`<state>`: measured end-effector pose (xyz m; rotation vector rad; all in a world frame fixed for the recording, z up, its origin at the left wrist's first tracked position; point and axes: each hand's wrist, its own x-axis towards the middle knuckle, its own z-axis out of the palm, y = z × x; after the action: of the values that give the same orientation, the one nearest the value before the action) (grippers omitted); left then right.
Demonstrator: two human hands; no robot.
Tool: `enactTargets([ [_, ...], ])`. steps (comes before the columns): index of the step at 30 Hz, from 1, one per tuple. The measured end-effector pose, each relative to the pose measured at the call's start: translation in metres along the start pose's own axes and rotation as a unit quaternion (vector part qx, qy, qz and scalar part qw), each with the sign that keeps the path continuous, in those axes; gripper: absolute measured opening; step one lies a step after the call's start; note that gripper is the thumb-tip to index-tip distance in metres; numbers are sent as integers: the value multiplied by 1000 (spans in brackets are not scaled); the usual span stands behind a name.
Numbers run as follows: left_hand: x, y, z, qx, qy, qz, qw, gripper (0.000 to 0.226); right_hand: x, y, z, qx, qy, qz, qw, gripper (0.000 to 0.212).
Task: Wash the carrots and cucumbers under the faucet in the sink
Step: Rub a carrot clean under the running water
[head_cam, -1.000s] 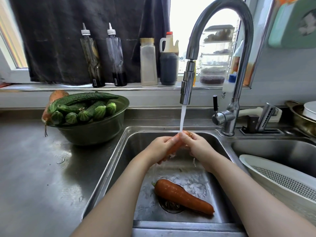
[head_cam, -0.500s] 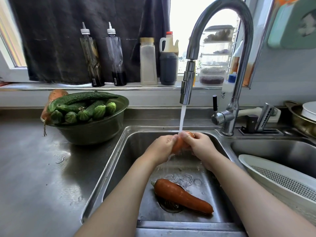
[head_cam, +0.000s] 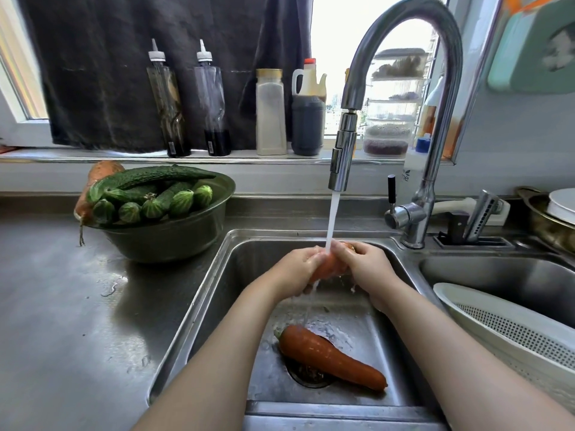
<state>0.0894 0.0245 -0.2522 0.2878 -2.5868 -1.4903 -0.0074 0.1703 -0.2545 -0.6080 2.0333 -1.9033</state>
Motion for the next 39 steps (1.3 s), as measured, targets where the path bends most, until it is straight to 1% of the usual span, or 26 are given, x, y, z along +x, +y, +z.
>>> enactTargets([
  [2,-4,1,-2,-10,-45,-1,999,36,-1,-2,-2,10,-4,17,1000,25],
  [4,-8,6,-1,-19,-43,-4,999,31,0,-3,-3,14,0,15,1000,23],
  [6,-9,9,3,-8,-1,5,1000,31,-1,-4,-2,15,-1,5,1000,26],
  [9,-6,9,3,99,99,17,990,40,-2,-5,-1,5,-12,-4,1000,29],
  [10,-5,8,1,113,114,19,987,40,-3,-6,-1,5,-16,-5,1000,28],
  [11,-4,6,-1,104,107,20,989,39,-3,-6,-1,4,-19,-7,1000,28],
  [12,-4,3,-3,76,81,20,994,38,-3,-6,-1,1,-20,-9,1000,28],
  [15,-6,-1,-9,8,-39,5,999,36,-2,-4,-2,1,-18,-4,1000,30],
  [16,-7,-2,-8,3,-57,3,998,38,-2,-4,-2,9,-18,3,1000,29],
  [18,-8,1,-3,0,-50,1,999,39,-3,-4,-2,17,-19,3,1000,28],
  [19,-9,3,-1,-1,-27,1,1000,36,-3,-4,-2,17,-21,0,1000,27],
  [20,-9,5,1,17,6,7,1000,35,-3,-4,-2,17,-24,-2,1000,27],
  [22,-10,9,0,101,67,16,993,39,-3,-5,-1,15,-31,0,999,26],
  [23,-10,9,-3,121,77,16,990,40,-3,-5,0,11,-36,3,999,26],
  [24,-9,8,-5,115,68,13,991,40,-3,-4,0,8,-44,7,999,26],
  [27,-9,3,-10,56,-25,-14,998,37,-4,-3,-2,-14,-72,20,997,20],
  [29,-11,3,-13,74,-57,-26,995,47,-4,-3,-2,-36,-82,26,996,21],
  [31,-13,6,-16,105,-58,-27,992,56,-4,-5,-2,-34,-89,29,995,25],
  [32,-14,6,-17,109,-48,-21,993,56,-4,-5,-2,-32,-95,27,995,27],
  [35,-12,4,-19,102,-24,-7,995,46,-7,-7,-1,-53,-99,22,993,44],
  [36,-11,3,-21,101,-20,-3,995,42,-8,-7,-1,-53,-101,24,993,46],
  [39,-11,0,-27,92,-11,-3,996,34,-10,-10,-3,-39,-105,25,993,42],
])
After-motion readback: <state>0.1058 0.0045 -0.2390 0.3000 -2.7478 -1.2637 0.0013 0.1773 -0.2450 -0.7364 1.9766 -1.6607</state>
